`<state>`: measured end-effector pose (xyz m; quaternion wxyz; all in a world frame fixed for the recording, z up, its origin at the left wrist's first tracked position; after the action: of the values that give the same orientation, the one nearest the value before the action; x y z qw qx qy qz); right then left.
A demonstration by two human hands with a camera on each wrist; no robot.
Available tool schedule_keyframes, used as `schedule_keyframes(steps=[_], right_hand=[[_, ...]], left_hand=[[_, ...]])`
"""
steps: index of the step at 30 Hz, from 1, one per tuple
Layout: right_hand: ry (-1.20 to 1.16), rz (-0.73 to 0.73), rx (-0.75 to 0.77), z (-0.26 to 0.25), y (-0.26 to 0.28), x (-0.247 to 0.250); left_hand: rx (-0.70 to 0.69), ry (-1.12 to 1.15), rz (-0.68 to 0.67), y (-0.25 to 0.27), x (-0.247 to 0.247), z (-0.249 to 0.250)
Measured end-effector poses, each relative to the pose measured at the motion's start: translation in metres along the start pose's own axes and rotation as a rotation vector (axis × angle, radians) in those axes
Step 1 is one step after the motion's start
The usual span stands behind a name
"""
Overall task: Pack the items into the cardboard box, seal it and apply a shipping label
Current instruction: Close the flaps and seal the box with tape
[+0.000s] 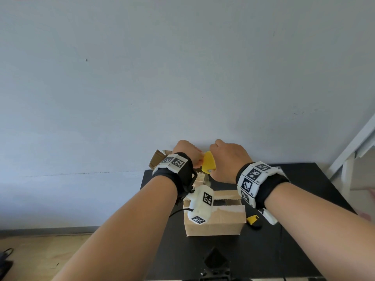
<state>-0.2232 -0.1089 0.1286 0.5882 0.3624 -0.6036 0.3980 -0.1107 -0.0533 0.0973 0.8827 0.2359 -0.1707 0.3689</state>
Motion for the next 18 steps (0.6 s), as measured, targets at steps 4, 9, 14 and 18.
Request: schedule_keyframes(steps=[4, 9, 14, 18], right_hand=[[-0.020, 0.006, -0.008, -0.002, -0.001, 0.002], [-0.065, 0.017, -0.035, -0.003, -0.002, -0.001], [-0.090, 0.033, -0.058, -0.002, -0.003, 0.000], [-0.096, 0.035, -0.063, -0.003, -0.004, 0.000]], left_hand=[[0.033, 0.106, 0.012, 0.003, 0.001, -0.003], [0.075, 0.204, -0.009, 0.005, 0.003, -0.007], [0.081, 0.222, 0.010, 0.004, 0.004, -0.009], [0.086, 0.227, -0.002, 0.002, 0.003, -0.011]])
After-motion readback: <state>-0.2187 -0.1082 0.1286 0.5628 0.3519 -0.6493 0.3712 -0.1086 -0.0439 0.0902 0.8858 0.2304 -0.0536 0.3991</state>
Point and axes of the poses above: each hand's wrist, its own y-axis away from the middle knuckle, its own x-axis out of the back of the hand, z = x × y, the point moved 5 cm from there along -y, towards the middle knuckle, and after that the axes turned 2 degrees about -y, right-handed, at the moved point
